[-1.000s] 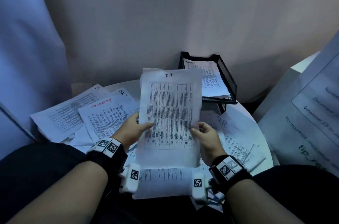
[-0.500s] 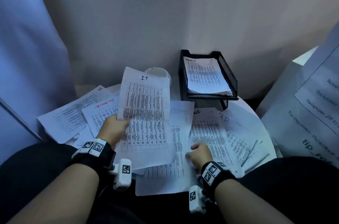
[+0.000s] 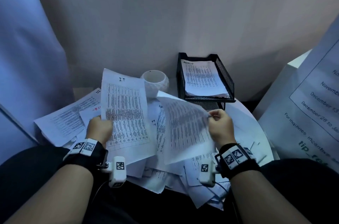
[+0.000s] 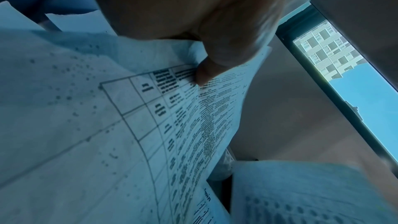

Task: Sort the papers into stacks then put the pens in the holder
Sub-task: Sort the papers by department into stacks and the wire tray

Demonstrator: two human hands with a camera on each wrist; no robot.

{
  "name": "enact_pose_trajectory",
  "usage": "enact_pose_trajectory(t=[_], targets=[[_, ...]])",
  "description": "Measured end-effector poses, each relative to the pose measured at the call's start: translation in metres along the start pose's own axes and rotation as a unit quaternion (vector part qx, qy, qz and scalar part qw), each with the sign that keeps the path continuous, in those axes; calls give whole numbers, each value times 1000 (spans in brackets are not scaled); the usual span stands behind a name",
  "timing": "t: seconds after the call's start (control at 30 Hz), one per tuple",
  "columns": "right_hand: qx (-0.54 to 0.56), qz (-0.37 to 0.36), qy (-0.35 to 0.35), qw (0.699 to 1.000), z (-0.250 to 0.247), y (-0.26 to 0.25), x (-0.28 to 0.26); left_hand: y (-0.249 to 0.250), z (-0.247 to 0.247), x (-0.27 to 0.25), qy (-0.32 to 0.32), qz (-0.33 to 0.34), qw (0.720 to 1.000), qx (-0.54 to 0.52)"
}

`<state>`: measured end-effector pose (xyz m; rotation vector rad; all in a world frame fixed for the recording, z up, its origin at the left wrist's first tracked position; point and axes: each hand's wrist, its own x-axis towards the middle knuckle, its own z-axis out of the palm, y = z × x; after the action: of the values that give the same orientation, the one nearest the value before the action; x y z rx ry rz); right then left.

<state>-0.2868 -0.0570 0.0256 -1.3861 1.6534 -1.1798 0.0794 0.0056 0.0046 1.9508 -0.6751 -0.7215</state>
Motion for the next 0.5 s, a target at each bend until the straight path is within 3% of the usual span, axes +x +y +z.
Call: enact_pose_trajectory(t=[0.1,0.23,0.4,0.5], targets=[[109,48,33,992,-8,6,12,3,1,-6,-10,0,1000,-8],[216,138,-2,967,-4,15,12,4,8,-10,-70,-1,997,-39],[235,190,-82,950,21,17,-11,16,24,-33,-183,-13,979,-90],[221,203,-118,946,41,22,-26,19,31,-44,-200,-25,971,-126]])
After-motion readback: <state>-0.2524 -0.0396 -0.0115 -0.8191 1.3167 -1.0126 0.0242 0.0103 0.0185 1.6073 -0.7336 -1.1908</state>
